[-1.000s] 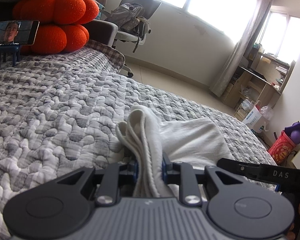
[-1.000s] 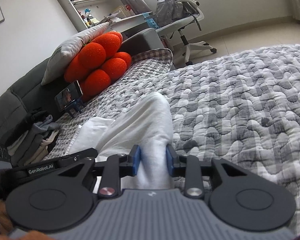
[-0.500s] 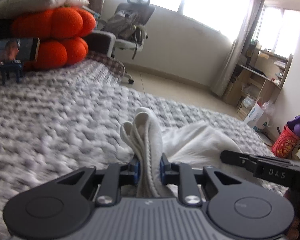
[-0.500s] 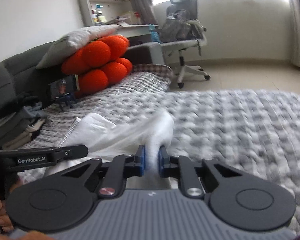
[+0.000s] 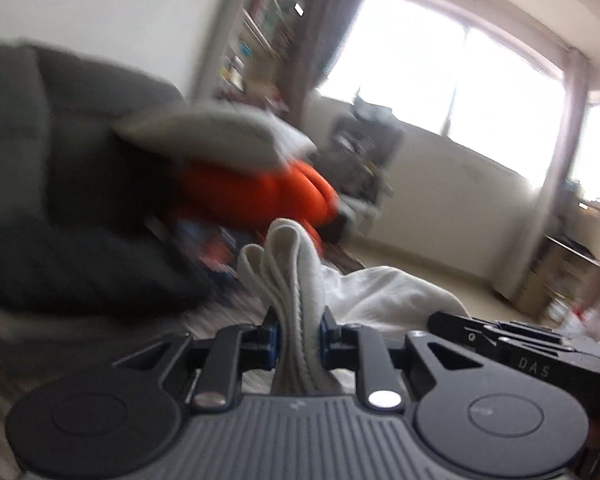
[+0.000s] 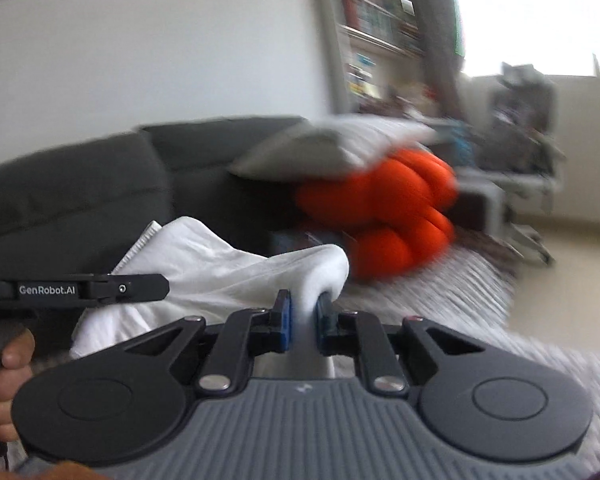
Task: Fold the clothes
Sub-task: 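Carry the white garment with both grippers onto the folded clothes stack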
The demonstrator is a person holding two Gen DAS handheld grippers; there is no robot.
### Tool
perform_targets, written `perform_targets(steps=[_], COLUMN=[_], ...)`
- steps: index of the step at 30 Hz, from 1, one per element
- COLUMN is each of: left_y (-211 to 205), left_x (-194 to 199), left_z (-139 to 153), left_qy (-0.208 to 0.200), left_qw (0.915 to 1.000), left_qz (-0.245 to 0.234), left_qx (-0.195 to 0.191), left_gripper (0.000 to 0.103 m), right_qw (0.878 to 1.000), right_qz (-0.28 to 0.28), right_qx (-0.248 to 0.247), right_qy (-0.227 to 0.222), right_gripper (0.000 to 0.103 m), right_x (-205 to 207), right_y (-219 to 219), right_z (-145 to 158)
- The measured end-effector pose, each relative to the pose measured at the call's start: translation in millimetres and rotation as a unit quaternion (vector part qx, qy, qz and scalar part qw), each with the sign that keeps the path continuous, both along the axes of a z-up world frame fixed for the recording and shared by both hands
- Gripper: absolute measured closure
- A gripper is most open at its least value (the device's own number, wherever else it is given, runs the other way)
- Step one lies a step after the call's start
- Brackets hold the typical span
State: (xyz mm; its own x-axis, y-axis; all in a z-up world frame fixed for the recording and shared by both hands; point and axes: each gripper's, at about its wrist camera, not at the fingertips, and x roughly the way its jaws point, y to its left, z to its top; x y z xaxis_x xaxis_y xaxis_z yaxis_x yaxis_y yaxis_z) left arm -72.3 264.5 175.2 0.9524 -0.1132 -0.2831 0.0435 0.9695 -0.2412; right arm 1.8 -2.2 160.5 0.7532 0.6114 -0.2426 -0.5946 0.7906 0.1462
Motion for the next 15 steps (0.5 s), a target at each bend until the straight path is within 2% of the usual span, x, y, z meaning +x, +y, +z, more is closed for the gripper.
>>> perform_targets(steps=[4, 7, 11, 15], left_y=[57.6, 91.1, 120.6, 141.9], left_x=[1.1, 9.0, 28.3, 43.6], left_z=[40.9, 56.0, 47.1, 18.1], left_qy=[-0.031, -0.035, -0.016, 0.02], left_qw=[0.9981, 0.9958, 0.9929, 0.9898], left_qz=[0.053, 0.084, 0.116, 0.139], left_qx=[-0.01, -0.016, -0.019, -0.025], left_gripper=[0.084, 0.084, 0.084, 0.084], right_qw=[0.998, 0.995, 0.992, 0.988], right_qz=[0.059, 0.094, 0.124, 0.146], right_qx=[0.017, 0.023, 0.021, -0.003], right_qy=[-0.012, -0.006, 0.011, 0.054], right_gripper=[0.089, 0.089, 0.088, 0.088], right_x=[30.2, 55.2, 87.1, 116.9], right_y=[58.2, 98.9, 141.0, 169.5], right_z=[37.4, 54.1, 57.8, 33.4])
